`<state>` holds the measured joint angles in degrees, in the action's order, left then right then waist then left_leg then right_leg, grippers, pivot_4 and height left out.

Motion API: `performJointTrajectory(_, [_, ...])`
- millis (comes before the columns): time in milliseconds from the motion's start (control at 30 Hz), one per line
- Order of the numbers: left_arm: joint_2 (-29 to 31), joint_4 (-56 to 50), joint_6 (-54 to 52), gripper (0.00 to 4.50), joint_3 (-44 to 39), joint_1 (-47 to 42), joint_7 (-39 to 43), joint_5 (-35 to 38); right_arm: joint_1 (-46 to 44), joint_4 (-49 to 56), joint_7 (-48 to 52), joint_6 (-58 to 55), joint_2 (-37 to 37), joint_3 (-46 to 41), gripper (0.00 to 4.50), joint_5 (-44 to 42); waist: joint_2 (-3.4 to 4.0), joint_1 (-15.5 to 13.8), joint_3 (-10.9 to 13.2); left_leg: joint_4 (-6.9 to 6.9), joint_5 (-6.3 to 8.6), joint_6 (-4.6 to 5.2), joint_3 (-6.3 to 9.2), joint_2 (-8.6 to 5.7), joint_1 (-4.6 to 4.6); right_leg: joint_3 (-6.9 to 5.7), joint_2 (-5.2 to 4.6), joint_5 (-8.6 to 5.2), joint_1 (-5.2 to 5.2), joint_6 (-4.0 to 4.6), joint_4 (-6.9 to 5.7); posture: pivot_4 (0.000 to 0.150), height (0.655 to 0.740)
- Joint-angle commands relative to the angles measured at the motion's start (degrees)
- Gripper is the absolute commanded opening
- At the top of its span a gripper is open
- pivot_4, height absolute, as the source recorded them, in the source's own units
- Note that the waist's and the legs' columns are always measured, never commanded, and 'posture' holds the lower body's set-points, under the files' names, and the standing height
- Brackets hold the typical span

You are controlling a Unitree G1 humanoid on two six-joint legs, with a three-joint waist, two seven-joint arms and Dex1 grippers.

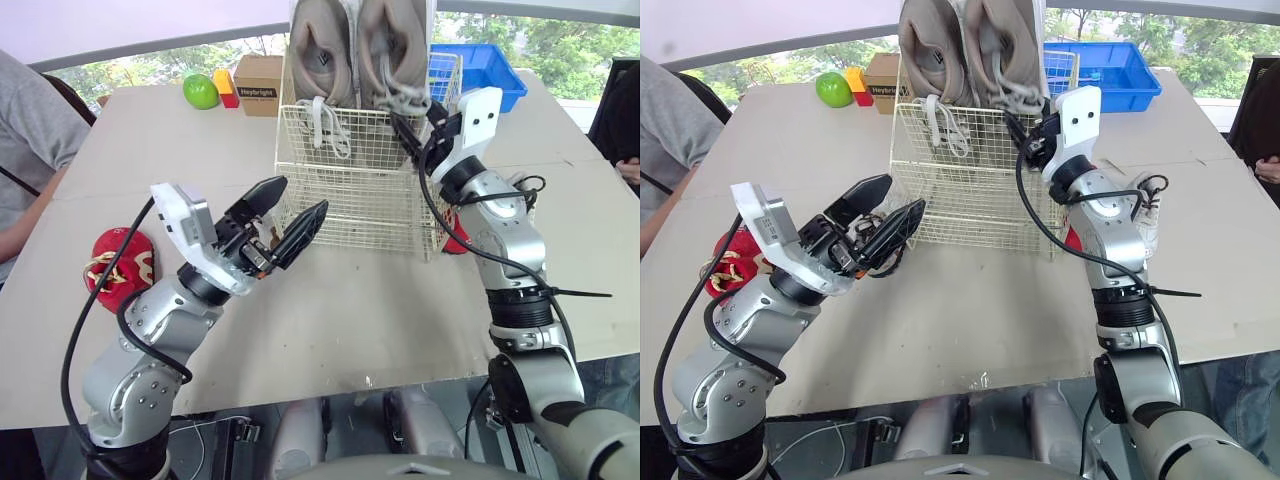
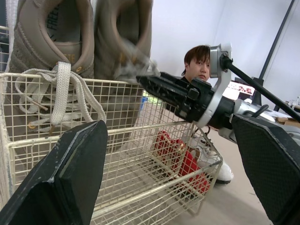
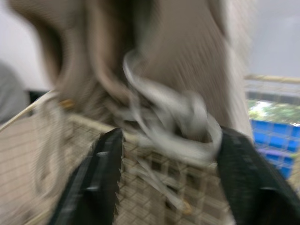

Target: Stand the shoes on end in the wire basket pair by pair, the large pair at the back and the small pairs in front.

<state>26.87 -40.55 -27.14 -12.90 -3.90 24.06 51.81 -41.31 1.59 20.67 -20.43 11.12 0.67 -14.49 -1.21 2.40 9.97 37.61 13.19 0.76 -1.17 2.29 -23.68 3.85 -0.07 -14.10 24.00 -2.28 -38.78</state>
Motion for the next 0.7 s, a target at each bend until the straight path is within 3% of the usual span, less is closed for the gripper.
performJointTrajectory(33, [0.46,-0.63,0.75,4.50,-0.07,0.13,0.44,-0.33,-0.29,5.58,2.59,-3.66,4.38,-0.04,3.78,0.05,-0.01,-0.10,0.01,0.00,-0.01,0.00,-0.02,-0.02,-0.01,0.02,-0.01,0.00,0.00,0.00,0.03,0.150,0.7400])
performJointTrajectory(200, [0.01,-0.20,0.89,4.50,-0.47,0.72,-0.12,-0.36,-0.81,10.22,7.33,-6.39,9.79,-0.60,3.78,-1.85,0.00,-0.11,0.03,0.00,0.00,0.00,-0.04,-0.04,-0.11,0.03,-0.02,0.00,0.04,-0.01,0.19,0.150,0.7400])
performJointTrajectory(267, [0.80,0.80,0.43,4.50,-3.08,3.00,-1.02,-0.93,2.41,17.17,18.00,-9.00,12.65,-3.51,3.78,-14.14,-0.02,-0.13,0.04,-0.13,0.00,0.00,-0.03,-0.04,-0.14,0.04,-0.04,0.00,0.05,-0.02,0.31,0.150,0.7400])
performJointTrajectory(333, [1.71,1.60,0.56,4.50,-5.58,5.82,-1.03,-1.76,5.37,21.52,25.10,-12.59,16.40,-4.31,3.78,-21.15,-0.02,-0.15,0.04,-0.23,0.01,0.01,0.05,0.01,-0.14,0.01,-0.04,0.00,0.04,-0.03,0.43,0.150,0.7400])
performJointTrajectory(400, [2.10,0.59,-0.22,4.50,-10.09,13.78,-1.98,-2.57,11.73,25.32,29.59,-13.47,22.27,-4.11,4.35,-21.56,-0.03,0.00,0.04,-0.27,0.02,0.02,0.12,0.06,-0.14,-0.02,-0.03,0.00,0.03,-0.03,0.49,0.150,0.7400])
performJointTrajectory(500, [3.57,1.03,-1.60,4.50,-12.10,22.65,-0.72,-4.66,19.01,30.02,32.64,-13.84,27.73,-6.40,4.48,-23.65,-0.10,-0.12,0.04,-0.44,0.07,0.08,0.13,0.20,-0.15,0.04,-0.11,0.00,-0.03,-0.03,0.82,0.150,0.7400])
performJointTrajectory(700, [1.77,4.66,-2.43,4.50,-8.72,20.22,-7.48,-11.46,31.22,36.61,34.70,-12.40,33.50,-7.04,4.48,-23.41,-0.18,-1.05,0.06,-0.20,0.05,0.09,0.00,0.05,-0.10,-0.11,-0.17,-0.27,-0.19,-0.06,0.85,0.150,0.7400])
